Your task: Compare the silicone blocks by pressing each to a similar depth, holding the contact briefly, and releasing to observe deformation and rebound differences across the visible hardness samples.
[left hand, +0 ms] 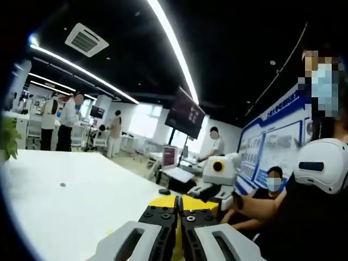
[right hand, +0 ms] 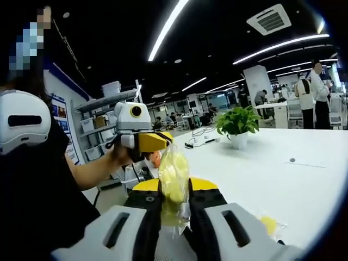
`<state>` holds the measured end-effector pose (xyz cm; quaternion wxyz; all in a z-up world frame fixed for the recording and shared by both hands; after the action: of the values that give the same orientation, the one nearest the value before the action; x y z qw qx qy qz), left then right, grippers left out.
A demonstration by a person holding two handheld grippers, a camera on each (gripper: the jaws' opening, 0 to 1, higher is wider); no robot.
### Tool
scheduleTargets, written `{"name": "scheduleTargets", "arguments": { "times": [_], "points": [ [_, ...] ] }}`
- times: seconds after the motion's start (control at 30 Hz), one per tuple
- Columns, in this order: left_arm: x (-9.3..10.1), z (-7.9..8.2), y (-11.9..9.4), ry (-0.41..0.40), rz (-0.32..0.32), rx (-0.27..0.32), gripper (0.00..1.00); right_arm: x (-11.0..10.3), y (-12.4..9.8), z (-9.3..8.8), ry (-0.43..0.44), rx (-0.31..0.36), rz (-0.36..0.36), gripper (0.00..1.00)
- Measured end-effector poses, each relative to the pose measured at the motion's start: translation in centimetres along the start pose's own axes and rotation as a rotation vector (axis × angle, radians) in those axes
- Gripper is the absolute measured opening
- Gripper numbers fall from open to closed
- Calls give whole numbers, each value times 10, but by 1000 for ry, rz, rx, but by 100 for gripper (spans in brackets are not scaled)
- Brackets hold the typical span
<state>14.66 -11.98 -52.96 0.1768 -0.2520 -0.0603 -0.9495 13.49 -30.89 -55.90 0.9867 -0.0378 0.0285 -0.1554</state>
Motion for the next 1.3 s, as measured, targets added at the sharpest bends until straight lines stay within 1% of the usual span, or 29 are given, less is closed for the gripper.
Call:
{"name": "scheduleTargets", "arguments": {
  "times": [0.07,0.23,0.3,0.43,0.6,0.67,0.77,0.93,1.0,1.17,1.27,1.3],
  "points": [
    [0,-1,0,-11,-6,3,0,0,0,1,-17,11,-15,20],
    [3,-1,-1,-14,-10,16,0,0,2,3,-28,23,-25,24],
    [4,-2,-1,-14,-10,21,0,1,4,3,-39,26,-36,28],
    [3,-1,-2,-16,-9,29,0,3,6,3,-40,29,-41,32],
    [0,0,-5,-24,4,49,0,6,6,1,-53,28,-66,42],
    [-2,1,-5,-30,12,58,0,8,6,0,-49,32,-75,44],
    [-6,0,-6,-52,9,76,0,10,5,-3,-37,28,-84,45],
    [-10,-5,-5,-76,19,72,0,12,3,-8,-31,3,-106,49],
    [-13,-8,-4,-91,37,63,0,13,1,-12,-28,-2,-120,51],
    [-19,-12,-4,-111,60,55,0,21,-9,-17,8,39,-181,57],
    [-22,-13,-6,-121,75,70,0,25,-14,-22,29,38,-201,57],
    [-23,-13,-7,-138,81,77,0,26,-16,-26,37,39,-211,58]
  ]
}}
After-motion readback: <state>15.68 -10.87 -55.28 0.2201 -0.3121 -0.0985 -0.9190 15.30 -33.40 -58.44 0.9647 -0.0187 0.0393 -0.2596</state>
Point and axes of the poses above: the point that each gripper's makers call its tool centre point, and the gripper's own axes: y roughly forward along the fingers, x roughly to its right, z roughly out of its top, the point moved 9 cm from there along -y, roughly backward along the fingers, and after that the axes turned 11 degrees about -y, right-handed, at the moved point
